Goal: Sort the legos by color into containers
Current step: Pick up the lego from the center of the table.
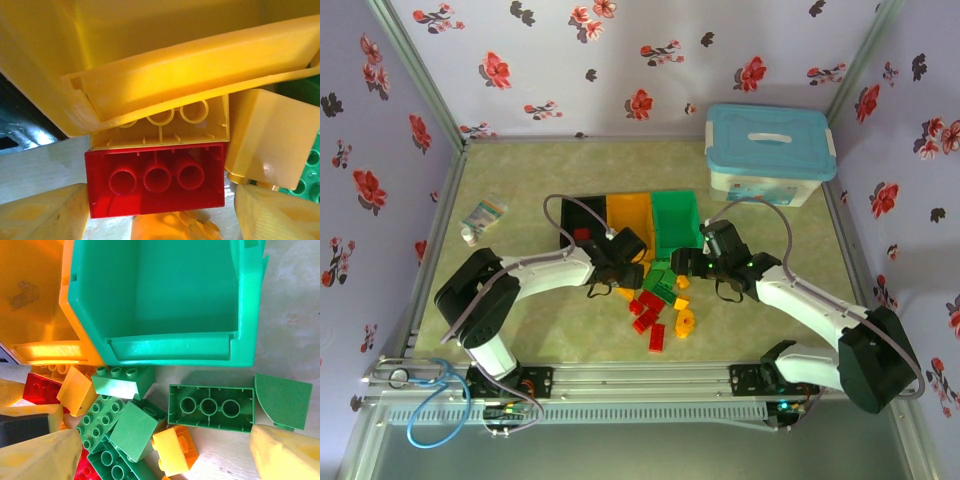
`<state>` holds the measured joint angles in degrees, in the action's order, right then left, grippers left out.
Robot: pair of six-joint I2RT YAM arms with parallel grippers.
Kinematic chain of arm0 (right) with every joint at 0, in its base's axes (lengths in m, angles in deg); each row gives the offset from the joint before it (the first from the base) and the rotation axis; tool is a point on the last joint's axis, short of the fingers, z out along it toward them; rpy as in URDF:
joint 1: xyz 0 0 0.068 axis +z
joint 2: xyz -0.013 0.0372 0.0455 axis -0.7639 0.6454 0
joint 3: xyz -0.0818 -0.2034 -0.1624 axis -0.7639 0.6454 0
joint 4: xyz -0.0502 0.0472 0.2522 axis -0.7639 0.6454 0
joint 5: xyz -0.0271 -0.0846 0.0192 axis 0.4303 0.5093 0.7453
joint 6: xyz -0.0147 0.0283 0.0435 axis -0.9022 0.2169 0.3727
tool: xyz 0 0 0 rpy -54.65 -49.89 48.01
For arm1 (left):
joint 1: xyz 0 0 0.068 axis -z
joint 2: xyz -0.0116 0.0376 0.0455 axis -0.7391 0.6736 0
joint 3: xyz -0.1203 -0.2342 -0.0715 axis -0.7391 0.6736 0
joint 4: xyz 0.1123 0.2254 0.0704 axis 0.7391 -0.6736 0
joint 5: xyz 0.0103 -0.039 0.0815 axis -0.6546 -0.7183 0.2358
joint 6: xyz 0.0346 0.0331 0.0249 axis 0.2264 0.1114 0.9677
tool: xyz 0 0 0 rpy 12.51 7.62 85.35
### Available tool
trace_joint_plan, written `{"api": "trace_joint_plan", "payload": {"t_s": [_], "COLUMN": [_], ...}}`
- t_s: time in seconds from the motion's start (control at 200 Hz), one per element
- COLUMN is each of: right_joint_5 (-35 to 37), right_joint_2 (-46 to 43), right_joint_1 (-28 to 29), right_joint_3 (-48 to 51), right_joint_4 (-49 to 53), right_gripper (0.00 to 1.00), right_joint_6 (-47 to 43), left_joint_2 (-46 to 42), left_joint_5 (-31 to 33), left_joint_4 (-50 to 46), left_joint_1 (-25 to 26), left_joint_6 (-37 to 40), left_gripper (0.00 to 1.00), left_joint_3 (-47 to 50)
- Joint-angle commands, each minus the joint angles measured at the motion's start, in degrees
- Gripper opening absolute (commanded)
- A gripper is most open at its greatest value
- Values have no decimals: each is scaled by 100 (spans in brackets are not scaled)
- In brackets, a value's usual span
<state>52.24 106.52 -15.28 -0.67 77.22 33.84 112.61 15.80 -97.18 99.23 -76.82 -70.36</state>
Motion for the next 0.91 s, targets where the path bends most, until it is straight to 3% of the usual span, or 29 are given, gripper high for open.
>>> {"api": "trace_joint_plan", "payload": {"t_s": [0.0, 0.545, 0.9], "right_joint_5": [131, 122, 105], "right_joint_2": [3, 64, 106], "right_joint_1": [46, 46, 54], "right_joint_3": [-169, -250, -311], "right_joint_4": [-50, -37, -38], "right_gripper": [88, 88, 88], "right_joint_6": [15, 5, -9], "left_joint_2": [164, 382, 291], "left_joint_5": [136, 132, 175], "left_joint_4": [-178, -160, -335], "left_joint_1": [-68, -112, -113], "left_joint_6": [136, 247, 279], "left_gripper": [72, 73, 62], "left_joint_3": [-128, -266, -333]}}
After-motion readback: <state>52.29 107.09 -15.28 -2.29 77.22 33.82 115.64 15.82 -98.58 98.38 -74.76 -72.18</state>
